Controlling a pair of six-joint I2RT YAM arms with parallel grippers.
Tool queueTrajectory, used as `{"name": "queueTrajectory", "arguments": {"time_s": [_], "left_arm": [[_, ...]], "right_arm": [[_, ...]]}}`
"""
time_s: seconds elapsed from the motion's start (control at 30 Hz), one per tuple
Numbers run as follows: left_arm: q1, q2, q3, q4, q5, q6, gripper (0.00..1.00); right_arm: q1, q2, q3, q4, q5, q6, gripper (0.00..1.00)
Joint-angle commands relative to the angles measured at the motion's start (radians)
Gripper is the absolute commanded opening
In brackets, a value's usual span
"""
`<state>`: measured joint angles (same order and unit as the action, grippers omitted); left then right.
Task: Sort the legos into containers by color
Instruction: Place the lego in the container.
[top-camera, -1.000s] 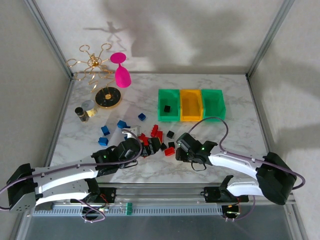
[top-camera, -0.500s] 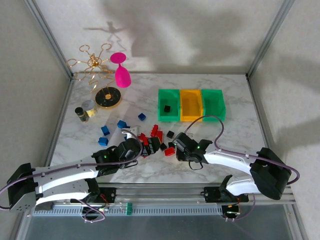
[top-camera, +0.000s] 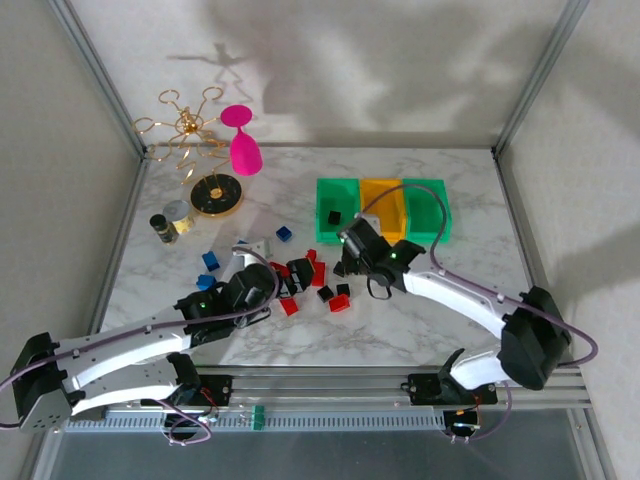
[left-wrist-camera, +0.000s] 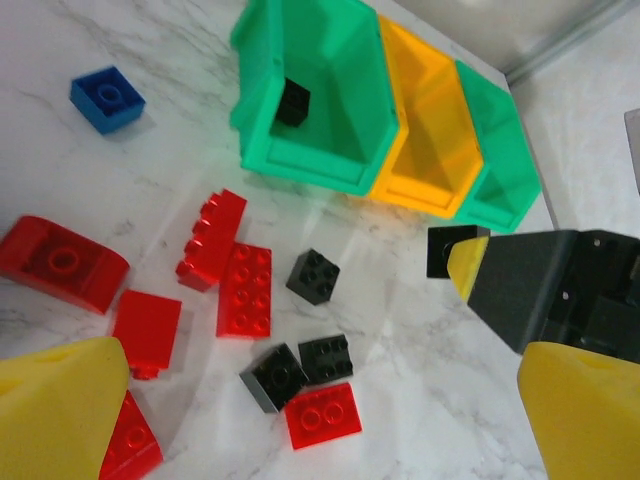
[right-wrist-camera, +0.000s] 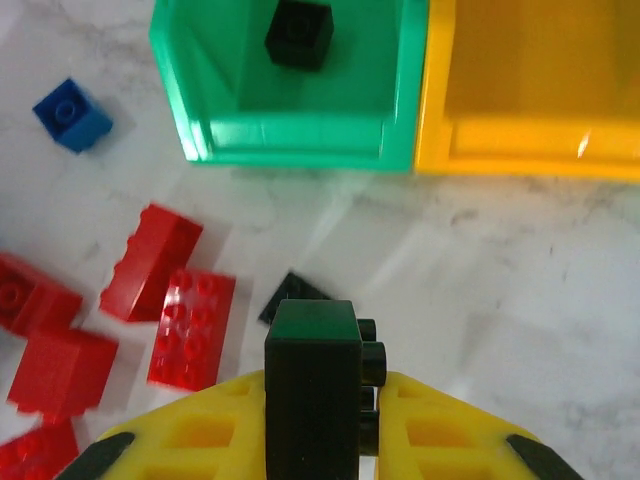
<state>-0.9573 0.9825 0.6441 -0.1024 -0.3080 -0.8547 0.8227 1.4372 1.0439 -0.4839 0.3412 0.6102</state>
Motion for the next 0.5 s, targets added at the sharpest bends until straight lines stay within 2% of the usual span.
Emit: {"name": "queueTrajectory", "arguments": {"time_s": [0.0, 0.27, 0.47], "left_arm": [[0.051, -0.008, 0.026, -0.017, 0.002, 0.043, 1.00], [0.191, 0.036, 0.055, 0.010, 0.079, 0.109, 1.00], [0.252, 0.061, 0.059, 0.028, 0.121, 0.127, 1.00]], "right_arm": [[-0.049, 0.092, 0.089, 0.063, 0.012, -0.108, 0.20], [-0.123, 0.356, 0.321, 0.120, 0.043, -0.211, 0.20], [-0.171, 0.538, 0.460, 0.111, 0.078, -0.260, 0.21]]}}
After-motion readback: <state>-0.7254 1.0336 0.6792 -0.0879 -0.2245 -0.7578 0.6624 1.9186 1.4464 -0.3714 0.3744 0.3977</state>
